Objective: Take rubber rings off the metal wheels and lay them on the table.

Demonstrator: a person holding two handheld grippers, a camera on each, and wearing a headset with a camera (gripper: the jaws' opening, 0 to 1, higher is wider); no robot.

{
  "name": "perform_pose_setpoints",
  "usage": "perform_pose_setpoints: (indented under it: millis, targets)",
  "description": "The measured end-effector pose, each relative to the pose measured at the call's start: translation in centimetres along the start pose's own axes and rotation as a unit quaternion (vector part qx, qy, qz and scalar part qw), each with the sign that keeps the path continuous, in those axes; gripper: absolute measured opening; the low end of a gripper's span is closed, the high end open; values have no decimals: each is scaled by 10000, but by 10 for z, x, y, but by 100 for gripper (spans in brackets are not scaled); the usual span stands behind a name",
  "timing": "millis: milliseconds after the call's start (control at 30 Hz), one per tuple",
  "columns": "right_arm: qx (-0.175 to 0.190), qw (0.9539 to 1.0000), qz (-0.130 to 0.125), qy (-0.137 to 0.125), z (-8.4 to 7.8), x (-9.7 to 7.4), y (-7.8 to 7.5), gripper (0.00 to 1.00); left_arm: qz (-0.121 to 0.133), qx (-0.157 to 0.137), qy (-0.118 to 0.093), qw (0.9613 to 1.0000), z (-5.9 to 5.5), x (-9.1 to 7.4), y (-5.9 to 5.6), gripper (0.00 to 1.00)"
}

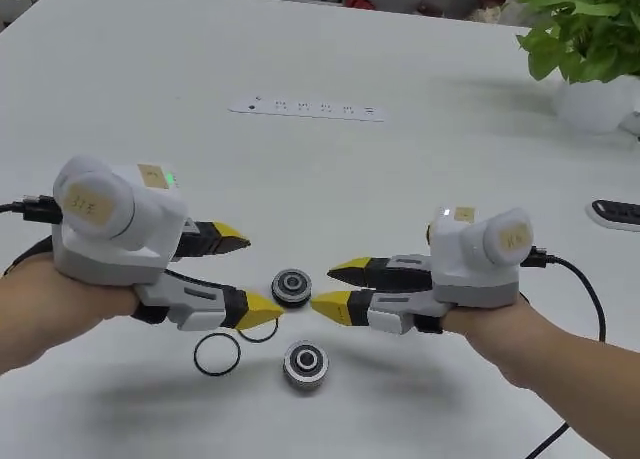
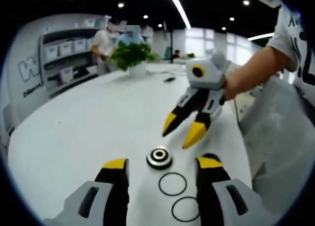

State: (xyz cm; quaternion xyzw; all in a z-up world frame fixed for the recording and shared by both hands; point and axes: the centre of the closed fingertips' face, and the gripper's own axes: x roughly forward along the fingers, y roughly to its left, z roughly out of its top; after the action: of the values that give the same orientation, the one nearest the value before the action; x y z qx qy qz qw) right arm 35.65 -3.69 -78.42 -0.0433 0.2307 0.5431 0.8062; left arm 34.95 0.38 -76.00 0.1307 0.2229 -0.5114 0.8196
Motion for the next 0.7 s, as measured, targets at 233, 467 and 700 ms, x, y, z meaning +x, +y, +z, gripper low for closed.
perform_pose_setpoints:
  millis: [233, 467, 700]
  targets:
    - [-64, 10000, 2, 64, -4, 5, -2, 27, -48, -32, 76, 10000, -5, 9, 1, 52]
    - [-85, 9999, 32, 71, -4, 11, -2, 26, -90, -76, 101, 9999, -7, 17, 3, 47]
    - [-131, 9998, 77, 126, -8, 16, -1, 27, -148, -97, 129, 9998, -9, 25, 3, 42]
